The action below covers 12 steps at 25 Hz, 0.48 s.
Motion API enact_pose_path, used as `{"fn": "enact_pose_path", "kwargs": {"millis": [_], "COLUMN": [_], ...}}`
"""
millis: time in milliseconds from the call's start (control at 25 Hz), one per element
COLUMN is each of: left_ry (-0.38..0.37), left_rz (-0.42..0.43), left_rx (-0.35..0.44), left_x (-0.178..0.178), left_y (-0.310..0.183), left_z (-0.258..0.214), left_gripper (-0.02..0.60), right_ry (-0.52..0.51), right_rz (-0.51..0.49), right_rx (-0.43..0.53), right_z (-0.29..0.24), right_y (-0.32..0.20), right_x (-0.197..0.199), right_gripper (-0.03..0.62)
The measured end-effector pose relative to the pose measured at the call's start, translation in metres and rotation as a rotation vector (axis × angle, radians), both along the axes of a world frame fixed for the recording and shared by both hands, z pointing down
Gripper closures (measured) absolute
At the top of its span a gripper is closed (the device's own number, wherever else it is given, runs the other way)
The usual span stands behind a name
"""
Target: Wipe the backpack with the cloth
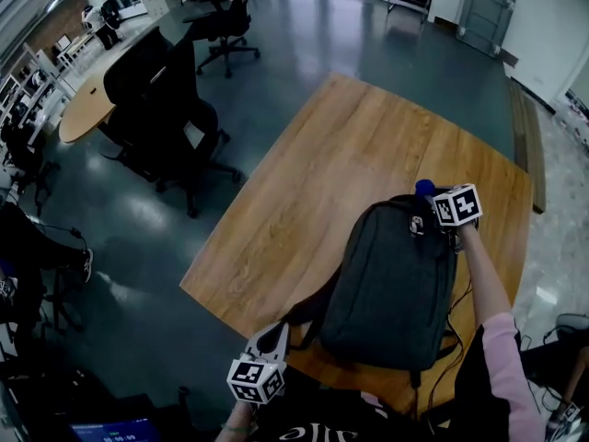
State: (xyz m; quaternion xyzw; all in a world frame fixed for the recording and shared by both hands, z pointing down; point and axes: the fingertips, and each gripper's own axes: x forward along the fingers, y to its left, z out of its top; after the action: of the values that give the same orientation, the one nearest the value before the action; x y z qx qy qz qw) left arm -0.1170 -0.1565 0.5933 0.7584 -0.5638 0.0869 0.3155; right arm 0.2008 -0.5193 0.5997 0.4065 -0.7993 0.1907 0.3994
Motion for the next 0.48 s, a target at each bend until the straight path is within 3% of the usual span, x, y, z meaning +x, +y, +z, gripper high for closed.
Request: {"fn": "enact_pose_path", "kwargs": {"millis": [480], "left_ry": [0.014], "left_rz": [-0.052], "left_rx": [-0.002], "left_x": [-0.067], "left_y": [-0.008], "left_z": [0.009], "left_gripper": [0.581], "right_ry": [0.047], "right_rz": [-0.267], "right_rx": [-0.038], "right_z": [0.002], "right_y": [0.006], "right_x": [-0.146], "right_gripper": [0.539]}}
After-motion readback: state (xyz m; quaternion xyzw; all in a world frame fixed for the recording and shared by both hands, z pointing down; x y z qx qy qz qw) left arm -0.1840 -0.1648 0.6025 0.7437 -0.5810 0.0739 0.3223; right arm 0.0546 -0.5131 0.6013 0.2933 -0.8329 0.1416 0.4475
